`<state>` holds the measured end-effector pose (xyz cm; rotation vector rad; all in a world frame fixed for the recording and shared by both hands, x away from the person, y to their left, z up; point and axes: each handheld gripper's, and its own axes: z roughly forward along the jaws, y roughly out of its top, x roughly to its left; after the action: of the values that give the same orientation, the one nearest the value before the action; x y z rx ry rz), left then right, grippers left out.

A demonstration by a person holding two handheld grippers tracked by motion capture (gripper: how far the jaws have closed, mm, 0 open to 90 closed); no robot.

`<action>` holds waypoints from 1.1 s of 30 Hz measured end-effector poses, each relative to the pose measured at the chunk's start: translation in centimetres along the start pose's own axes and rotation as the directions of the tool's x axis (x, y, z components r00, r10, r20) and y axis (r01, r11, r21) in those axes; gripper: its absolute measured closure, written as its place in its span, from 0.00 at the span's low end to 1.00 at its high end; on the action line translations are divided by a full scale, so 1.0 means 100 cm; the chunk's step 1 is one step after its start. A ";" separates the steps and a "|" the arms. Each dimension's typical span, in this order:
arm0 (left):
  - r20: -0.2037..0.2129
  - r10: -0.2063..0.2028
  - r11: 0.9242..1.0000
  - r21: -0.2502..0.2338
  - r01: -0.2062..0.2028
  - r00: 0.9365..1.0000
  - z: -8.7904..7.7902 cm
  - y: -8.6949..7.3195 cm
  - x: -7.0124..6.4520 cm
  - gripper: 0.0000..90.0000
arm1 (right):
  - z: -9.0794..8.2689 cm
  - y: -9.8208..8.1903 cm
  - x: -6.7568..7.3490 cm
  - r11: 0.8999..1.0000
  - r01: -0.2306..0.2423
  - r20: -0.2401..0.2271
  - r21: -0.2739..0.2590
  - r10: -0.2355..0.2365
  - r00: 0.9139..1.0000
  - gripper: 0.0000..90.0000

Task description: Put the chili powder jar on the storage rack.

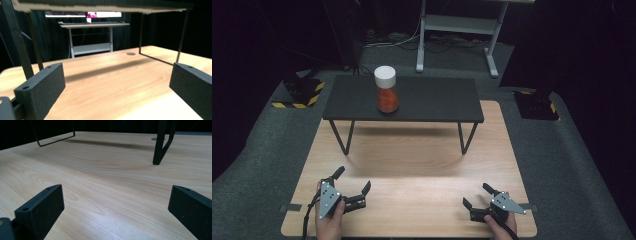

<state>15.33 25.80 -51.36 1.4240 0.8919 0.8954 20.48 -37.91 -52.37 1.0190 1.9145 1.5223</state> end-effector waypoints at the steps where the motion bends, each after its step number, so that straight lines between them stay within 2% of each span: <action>1: 0.000 0.000 1.000 0.000 0.000 1.000 0.000 0.000 0.000 0.01 | 0.000 0.000 0.000 1.000 0.000 0.000 0.000 0.000 1.000 0.00; 4: -0.002 0.007 1.000 0.017 -0.007 1.000 -0.003 -0.005 0.000 0.01 | 0.000 0.000 -0.001 1.000 0.000 -0.004 -0.002 0.000 1.000 0.00; 7: -0.015 -0.006 0.999 0.046 0.007 1.000 -0.005 -0.012 -0.001 0.01 | 0.000 -0.001 0.000 1.000 0.001 -0.003 -0.004 -0.001 1.000 0.00; 15: -0.005 -0.017 0.995 0.098 0.017 1.000 -0.004 -0.024 0.001 0.01 | 0.000 -0.001 0.001 1.000 -0.002 0.008 -0.007 0.002 1.000 0.00; 18: -0.008 -0.018 0.994 0.104 0.019 1.000 -0.004 -0.026 0.001 0.01 | 0.000 -0.001 0.001 1.000 -0.001 0.006 -0.007 0.001 1.000 0.00; 29: -0.019 -0.015 0.987 0.160 0.018 1.000 -0.002 -0.023 0.000 0.01 | 0.000 -0.001 0.002 1.000 0.000 0.014 -0.003 0.000 1.000 0.00; 33: -0.012 -0.019 0.983 0.180 0.021 1.000 0.000 -0.021 0.000 0.01 | -0.001 -0.002 0.004 1.000 0.003 0.019 -0.007 -0.003 1.000 0.00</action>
<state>15.30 25.91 -53.48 1.5637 1.0141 0.8238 20.15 -37.66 -52.47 1.0233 1.8955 1.5111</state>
